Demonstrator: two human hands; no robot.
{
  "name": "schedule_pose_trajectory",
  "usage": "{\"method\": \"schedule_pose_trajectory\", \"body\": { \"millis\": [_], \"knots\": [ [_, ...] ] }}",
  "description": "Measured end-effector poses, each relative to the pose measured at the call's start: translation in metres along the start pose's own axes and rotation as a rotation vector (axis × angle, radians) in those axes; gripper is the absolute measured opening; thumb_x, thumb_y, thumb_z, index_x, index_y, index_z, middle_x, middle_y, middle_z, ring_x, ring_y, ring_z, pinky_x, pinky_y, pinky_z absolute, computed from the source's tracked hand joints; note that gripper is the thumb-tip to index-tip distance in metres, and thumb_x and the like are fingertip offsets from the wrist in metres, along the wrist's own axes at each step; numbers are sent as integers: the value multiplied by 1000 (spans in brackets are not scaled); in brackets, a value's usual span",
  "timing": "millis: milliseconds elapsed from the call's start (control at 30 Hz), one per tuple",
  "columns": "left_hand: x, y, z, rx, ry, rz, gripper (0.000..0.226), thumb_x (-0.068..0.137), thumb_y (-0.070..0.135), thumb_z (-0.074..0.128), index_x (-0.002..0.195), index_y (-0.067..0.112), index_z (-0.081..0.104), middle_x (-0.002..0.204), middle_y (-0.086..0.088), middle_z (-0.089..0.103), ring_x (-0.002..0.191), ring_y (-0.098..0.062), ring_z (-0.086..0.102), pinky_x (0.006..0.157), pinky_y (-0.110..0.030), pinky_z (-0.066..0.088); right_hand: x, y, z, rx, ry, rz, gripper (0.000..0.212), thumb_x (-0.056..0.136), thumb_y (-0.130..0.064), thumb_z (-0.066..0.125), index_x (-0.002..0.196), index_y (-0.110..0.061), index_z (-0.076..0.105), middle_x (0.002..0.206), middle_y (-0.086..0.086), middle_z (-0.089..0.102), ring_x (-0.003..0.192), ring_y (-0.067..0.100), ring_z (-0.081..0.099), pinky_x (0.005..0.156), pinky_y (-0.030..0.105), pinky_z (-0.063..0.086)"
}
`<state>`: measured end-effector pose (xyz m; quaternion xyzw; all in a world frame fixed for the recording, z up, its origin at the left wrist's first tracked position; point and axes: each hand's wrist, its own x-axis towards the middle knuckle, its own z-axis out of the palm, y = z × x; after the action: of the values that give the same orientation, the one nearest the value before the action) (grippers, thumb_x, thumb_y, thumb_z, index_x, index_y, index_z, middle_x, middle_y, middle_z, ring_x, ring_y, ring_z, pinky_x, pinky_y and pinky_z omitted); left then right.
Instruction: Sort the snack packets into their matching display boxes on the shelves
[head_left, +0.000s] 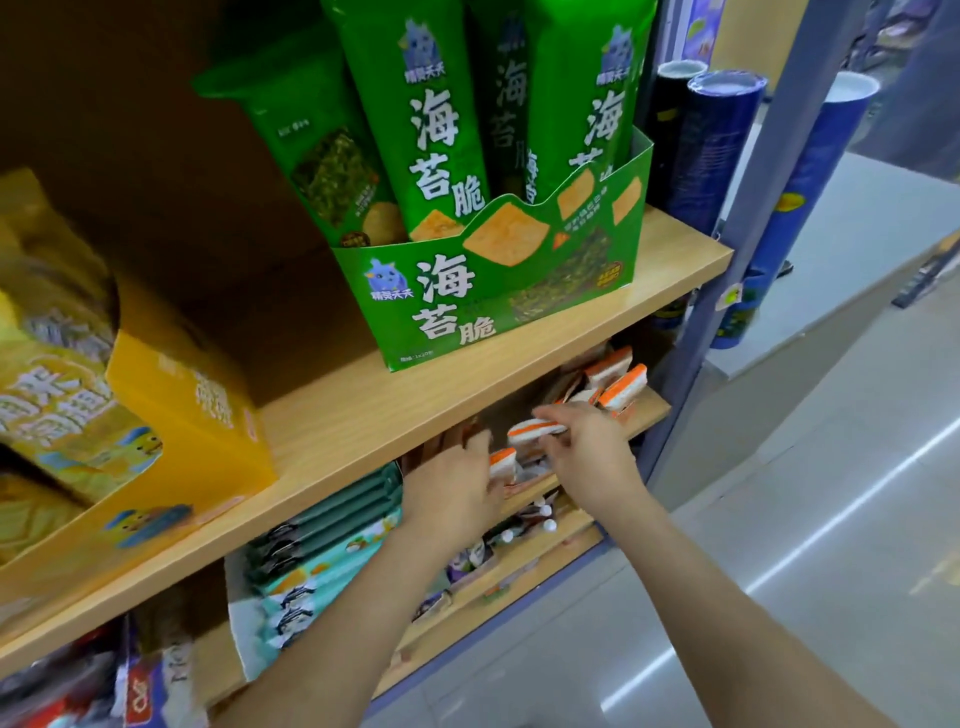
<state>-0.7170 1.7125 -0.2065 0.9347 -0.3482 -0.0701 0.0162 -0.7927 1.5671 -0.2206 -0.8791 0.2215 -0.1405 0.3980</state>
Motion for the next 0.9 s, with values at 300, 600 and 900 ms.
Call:
{"method": "schedule_pose_trajectory", "body": {
  "millis": [300, 600, 900],
  "knots": [
    [11, 14, 18, -32, 86, 119, 38, 97, 42, 47, 133, 34, 41, 125, 7, 58, 110, -19, 57, 78, -34, 45, -25, 26, 2, 276, 359, 136, 30, 90, -7, 63, 112, -29, 65, 109, -6, 59, 93, 4, 57, 76, 13, 41],
    [14, 29, 12, -122, 240, -60, 29, 91, 47, 50, 113, 30, 59, 92, 6, 69, 83, -16, 65, 63, -29, 43, -26, 43, 9, 180, 128, 116, 55, 92, -32, 65, 140, -46, 41, 112, -7, 54, 91, 8, 57, 77, 29, 52],
    [-1, 24, 22, -28, 382, 38, 21, 86, 32, 62, 103, 20, 62, 96, 1, 68, 87, -23, 64, 69, -37, 50, -25, 54, 27, 576, 284, 347, 49, 83, -22, 77, 112, -41, 42, 108, -1, 57, 88, 13, 63, 76, 33, 56]
  ]
}}
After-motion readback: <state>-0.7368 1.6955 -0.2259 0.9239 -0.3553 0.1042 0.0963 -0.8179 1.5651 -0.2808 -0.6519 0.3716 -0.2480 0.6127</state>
